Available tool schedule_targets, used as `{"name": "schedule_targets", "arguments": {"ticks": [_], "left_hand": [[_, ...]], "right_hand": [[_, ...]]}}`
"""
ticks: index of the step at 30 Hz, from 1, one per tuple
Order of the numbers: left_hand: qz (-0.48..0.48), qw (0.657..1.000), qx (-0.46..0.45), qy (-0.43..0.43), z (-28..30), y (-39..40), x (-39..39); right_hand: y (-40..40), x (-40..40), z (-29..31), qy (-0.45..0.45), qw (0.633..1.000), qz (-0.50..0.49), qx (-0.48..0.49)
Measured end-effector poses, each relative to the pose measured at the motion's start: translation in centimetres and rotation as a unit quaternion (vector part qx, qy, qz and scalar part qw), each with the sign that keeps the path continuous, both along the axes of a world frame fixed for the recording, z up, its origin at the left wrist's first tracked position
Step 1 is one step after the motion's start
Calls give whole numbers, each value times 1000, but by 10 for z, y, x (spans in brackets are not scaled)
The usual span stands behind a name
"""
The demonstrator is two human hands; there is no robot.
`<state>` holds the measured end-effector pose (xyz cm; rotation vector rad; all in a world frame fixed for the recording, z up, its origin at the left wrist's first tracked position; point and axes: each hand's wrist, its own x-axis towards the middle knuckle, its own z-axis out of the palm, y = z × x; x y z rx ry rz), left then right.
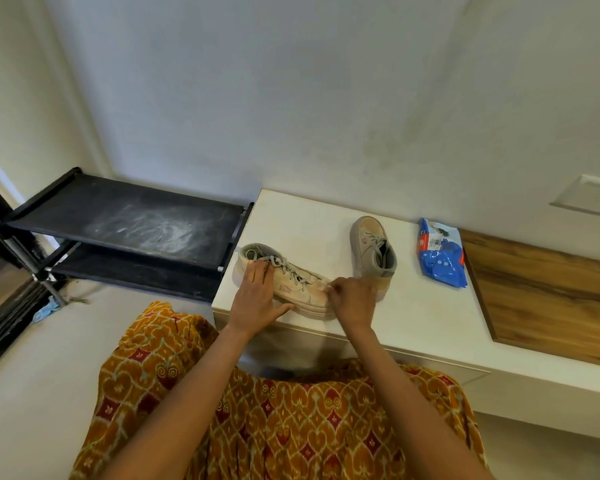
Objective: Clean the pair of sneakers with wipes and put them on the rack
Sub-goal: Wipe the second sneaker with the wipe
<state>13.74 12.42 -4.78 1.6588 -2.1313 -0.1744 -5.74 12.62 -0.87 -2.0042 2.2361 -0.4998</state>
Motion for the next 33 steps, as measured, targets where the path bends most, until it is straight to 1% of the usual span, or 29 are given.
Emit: {"name": "schedule_targets", "arguments": {"ticks": [2,4,7,9,11,12,15,17,19,22,24,26,28,31,33], "left_hand": [[13,1000,-4,17,0,0,-4],[17,999,-12,26,0,2,-4],[7,1000,-15,20,-1,0,-1],[4,1000,-20,19,-1,-1,1],[1,1000,-18,19,0,-1,0],[1,1000,-15,17,0,-2,0],[-2,1000,-13,17,0,-2,0],[-1,1000,-11,24,2,-2,1],[-3,1000,-1,29,3,-2,1],[-33,999,16,19,8,-7,4],[-74,997,26,-8,14,-16,8],[-94,995,30,-31,20,-21,11],[-80,996,27,-39,21,-20,11],[-48,998,27,-23,14,-3,6],[-50,998,15,-29,11,7,0]], "right_hand": [[11,26,1,33,999,7,-3],[24,41,-1,21,999,18,-21],[36,29,-13,23,998,32,-50],[38,5,-16,12,997,-3,-77],[30,-13,-11,8,997,-47,-55],[22,-18,-9,9,998,-51,-44],[-4,-14,-2,13,999,0,-35],[-14,-4,-1,57,998,31,-19],[-13,2,1,124,990,60,2],[6,2,-1,205,973,100,-11],[15,0,-5,203,974,98,-10],[23,0,-3,192,977,90,5],[24,3,-1,180,980,87,14],[19,5,4,124,988,79,47],[11,4,7,102,989,70,77]]}}
